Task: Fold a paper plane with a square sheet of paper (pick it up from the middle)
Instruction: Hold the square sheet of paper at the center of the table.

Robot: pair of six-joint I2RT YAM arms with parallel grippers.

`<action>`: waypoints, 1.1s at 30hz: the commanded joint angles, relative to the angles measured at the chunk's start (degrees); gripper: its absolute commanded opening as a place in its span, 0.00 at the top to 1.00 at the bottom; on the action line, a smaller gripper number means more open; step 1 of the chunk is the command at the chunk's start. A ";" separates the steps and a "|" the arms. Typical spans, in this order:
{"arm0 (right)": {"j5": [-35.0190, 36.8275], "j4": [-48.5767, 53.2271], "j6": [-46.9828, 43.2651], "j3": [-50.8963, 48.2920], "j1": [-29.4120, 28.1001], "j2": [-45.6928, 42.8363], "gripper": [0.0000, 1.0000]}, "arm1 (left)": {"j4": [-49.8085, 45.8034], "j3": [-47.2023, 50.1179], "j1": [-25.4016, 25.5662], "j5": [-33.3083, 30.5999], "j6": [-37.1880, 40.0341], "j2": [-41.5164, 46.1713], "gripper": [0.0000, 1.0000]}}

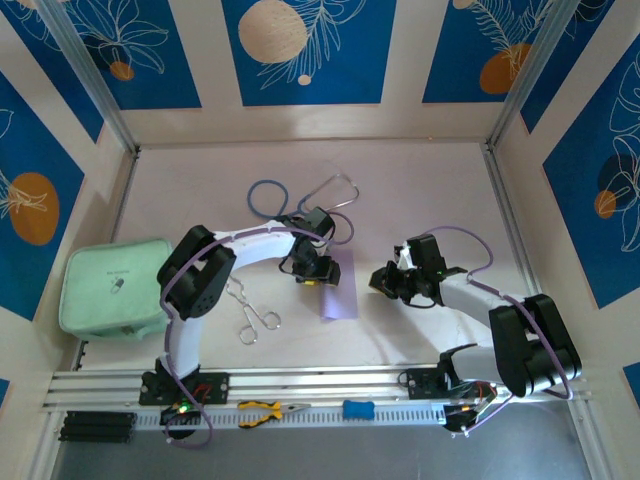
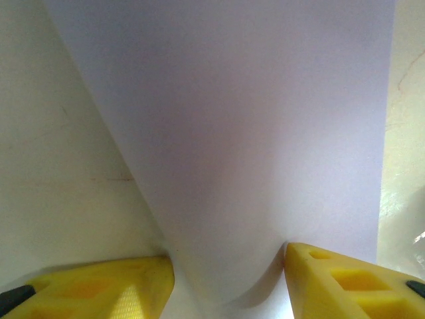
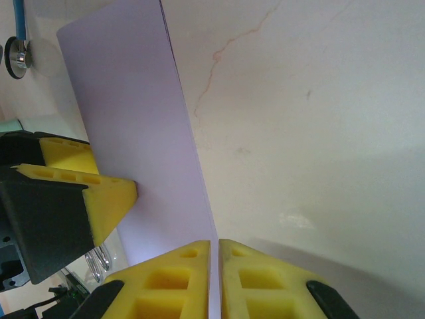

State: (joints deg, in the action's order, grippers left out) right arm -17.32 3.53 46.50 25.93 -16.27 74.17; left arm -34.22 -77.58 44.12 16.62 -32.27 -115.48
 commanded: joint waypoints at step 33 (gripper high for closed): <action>-1.23 0.68 -1.04 1.54 -0.07 1.30 0.86 | 3.37 2.87 0.58 -5.11 0.41 -7.20 0.43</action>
State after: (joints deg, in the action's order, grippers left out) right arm -17.37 3.51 46.50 25.93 -16.27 75.22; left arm -33.87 -77.38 44.14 16.45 -32.91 -115.48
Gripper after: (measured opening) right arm 0.135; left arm 0.571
